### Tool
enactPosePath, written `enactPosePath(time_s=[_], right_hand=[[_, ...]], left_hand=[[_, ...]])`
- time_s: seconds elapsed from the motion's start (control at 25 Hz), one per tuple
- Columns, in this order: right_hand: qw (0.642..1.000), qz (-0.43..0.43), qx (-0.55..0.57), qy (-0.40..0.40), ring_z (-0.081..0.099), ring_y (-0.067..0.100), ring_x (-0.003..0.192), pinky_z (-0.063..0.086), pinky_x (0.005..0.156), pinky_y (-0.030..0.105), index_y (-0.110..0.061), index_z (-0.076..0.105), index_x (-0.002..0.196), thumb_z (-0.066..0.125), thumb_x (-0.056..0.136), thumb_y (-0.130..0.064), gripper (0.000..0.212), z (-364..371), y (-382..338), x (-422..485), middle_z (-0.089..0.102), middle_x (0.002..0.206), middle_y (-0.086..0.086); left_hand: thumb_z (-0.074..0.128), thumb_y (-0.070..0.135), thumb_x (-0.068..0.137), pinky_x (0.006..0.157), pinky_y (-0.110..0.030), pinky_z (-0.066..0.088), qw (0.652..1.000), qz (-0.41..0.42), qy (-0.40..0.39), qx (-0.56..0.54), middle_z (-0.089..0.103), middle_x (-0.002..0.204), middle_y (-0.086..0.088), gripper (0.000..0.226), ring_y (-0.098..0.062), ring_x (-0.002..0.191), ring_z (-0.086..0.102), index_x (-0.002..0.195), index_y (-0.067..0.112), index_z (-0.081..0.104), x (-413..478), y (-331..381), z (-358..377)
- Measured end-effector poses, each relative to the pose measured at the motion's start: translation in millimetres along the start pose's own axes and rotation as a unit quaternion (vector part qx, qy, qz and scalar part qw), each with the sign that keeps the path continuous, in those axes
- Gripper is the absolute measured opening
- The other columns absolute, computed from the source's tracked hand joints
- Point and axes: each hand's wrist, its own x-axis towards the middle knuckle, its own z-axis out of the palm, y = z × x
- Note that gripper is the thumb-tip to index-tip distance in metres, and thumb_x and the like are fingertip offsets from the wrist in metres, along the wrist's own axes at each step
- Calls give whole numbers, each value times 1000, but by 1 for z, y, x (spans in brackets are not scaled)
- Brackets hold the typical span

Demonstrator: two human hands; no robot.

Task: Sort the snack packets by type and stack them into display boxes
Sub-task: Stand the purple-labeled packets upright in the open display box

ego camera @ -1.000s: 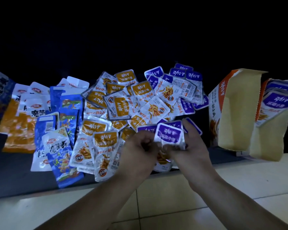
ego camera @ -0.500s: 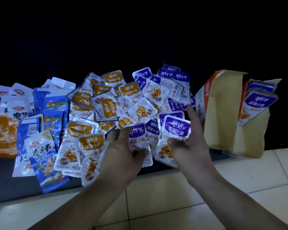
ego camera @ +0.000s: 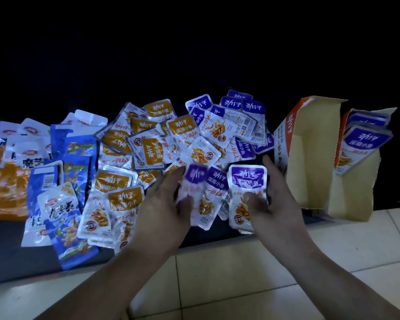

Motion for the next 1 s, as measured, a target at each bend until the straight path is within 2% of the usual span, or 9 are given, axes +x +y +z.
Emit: enactPosePath(time_s=[0.08,0.16,0.4,0.56,0.68,0.76,0.84,0.92,1.0], right_hand=[[1000,5,0,-10,58,-25,87,42,65,-2,-58,21,151,56,103,-7,78,0,-5,-2,54,97,-58],[1000,-2,-1,-6,56,-27,88,41,67,-4,-61,21,147,52,104,-4,77,3,-10,-4,49,100,-62],[996,2,59,60,59,-20,91,43,72,7,-53,32,152,48,103,-5,70,12,-7,1,63,123,-31],[992,10,88,88,59,-20,99,50,83,15,-59,41,144,49,106,-24,52,21,-11,-5,61,121,-41],[995,25,75,66,52,-33,90,43,79,0,-55,31,152,52,105,-29,58,21,-16,-12,52,95,-61],[996,34,63,53,60,-22,98,51,92,15,-54,20,156,60,102,-21,75,17,-13,-14,61,112,-46],[998,14,29,56,64,-15,98,52,93,25,-51,13,158,60,101,-14,83,11,-9,-16,65,113,-39],[998,3,0,56,61,-22,86,48,77,13,-50,6,159,58,102,-14,85,7,-7,-17,59,92,-53],[999,3,-4,54,58,-27,86,45,69,3,-51,7,158,59,101,-13,86,6,-9,-18,53,89,-60]], left_hand=[[66,11,99,88,-30,61,976,-73,3,-205,69,127,12,47,-1,112,67,139,36,58,-1,9,-6],[68,6,97,86,-32,62,929,-124,-29,-348,75,118,8,49,-8,106,72,135,36,60,-6,24,-2],[58,1,101,94,-37,59,896,-98,-13,-432,72,128,7,60,-14,118,69,149,35,47,-20,39,19],[58,5,103,90,-25,58,924,-56,-73,-372,70,131,6,61,-11,116,69,155,31,40,-26,50,36],[58,29,104,83,-27,59,949,-32,-98,-298,74,110,7,59,-10,95,72,158,31,35,-29,48,52],[50,46,100,81,-16,52,986,50,-88,-134,64,107,8,59,-4,92,64,157,35,38,-25,41,47],[47,42,100,82,-20,51,991,126,-40,22,57,116,2,50,-10,100,60,148,27,52,-13,27,40],[53,46,97,85,-38,55,977,113,-43,177,52,126,-7,60,-25,111,56,150,19,43,2,22,31],[62,59,91,91,-40,53,953,48,-94,283,48,133,-9,86,-29,121,51,157,18,25,13,23,26]])
